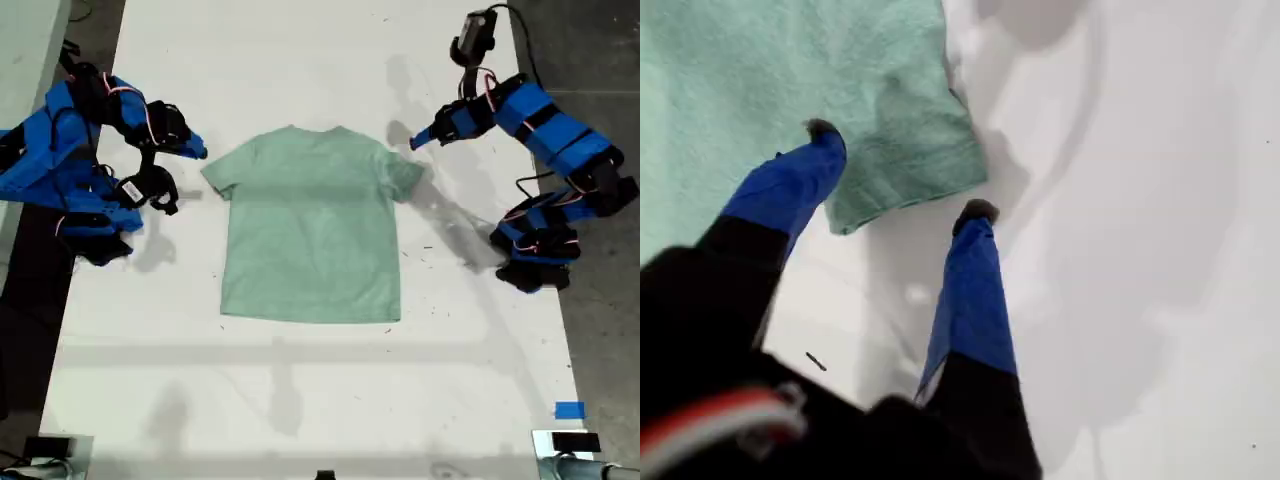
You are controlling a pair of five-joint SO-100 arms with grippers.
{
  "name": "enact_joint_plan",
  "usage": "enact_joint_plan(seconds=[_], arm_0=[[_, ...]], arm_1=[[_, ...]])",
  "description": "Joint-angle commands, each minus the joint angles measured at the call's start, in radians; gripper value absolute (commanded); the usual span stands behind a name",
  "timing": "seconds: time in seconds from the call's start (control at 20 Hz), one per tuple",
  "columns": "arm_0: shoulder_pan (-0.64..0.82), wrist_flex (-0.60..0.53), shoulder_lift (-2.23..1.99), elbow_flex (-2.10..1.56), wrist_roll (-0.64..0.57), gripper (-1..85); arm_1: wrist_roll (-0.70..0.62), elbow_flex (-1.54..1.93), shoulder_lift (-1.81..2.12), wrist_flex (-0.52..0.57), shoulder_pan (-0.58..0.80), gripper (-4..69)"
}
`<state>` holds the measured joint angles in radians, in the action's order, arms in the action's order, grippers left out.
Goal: Fold t-shirt
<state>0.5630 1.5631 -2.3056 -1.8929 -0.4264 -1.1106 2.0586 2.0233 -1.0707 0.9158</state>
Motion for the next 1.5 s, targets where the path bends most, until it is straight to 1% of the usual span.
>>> enact_joint_plan(seconds=[0.0, 0.35, 0.5, 0.55, 0.65, 0.7, 0.8, 0.85, 0.95, 1.1, 1.3, 1.45], arm_0=[[0.012, 0.005, 0.005, 0.021, -0.011, 3.4], [0.017, 0.003, 0.018, 0.018, -0.018, 3.4], [0.021, 0.006, 0.018, 0.015, -0.023, 3.4], [0.025, 0.006, 0.018, 0.014, -0.025, 3.5], [0.028, 0.006, 0.018, 0.014, -0.028, 3.5], [0.029, 0.008, 0.018, 0.014, -0.028, 3.5], [0.032, 0.008, 0.018, 0.012, -0.028, 3.5], [0.032, 0.008, 0.018, 0.012, -0.029, 3.5], [0.034, 0.008, 0.018, 0.011, -0.031, 3.5], [0.035, 0.009, 0.018, 0.009, -0.032, 3.5], [0.034, 0.011, 0.015, 0.002, -0.032, 3.5], [0.035, 0.009, 0.011, -0.006, -0.032, 3.6]], arm_1=[[-0.023, 0.025, -0.026, 0.118, 0.003, 27.3], [-0.052, 0.114, -0.210, 0.296, -0.017, 27.3], [-0.061, 0.104, -0.293, 0.336, -0.017, 27.2], [-0.061, 0.097, -0.311, 0.341, -0.018, 26.2], [-0.064, 0.080, -0.330, 0.341, -0.020, 21.0], [-0.067, 0.077, -0.330, 0.341, -0.021, 17.1], [-0.051, 0.067, -0.331, 0.327, -0.017, 2.7], [-0.041, 0.060, -0.331, 0.310, -0.011, -1.1], [-0.035, 0.032, -0.327, 0.252, -0.002, -1.0], [-0.025, -0.040, -0.295, 0.137, 0.005, -1.0], [0.031, -0.230, -0.216, -0.089, 0.005, -1.0], [0.087, -0.403, -0.230, -0.209, -0.061, -1.0]])
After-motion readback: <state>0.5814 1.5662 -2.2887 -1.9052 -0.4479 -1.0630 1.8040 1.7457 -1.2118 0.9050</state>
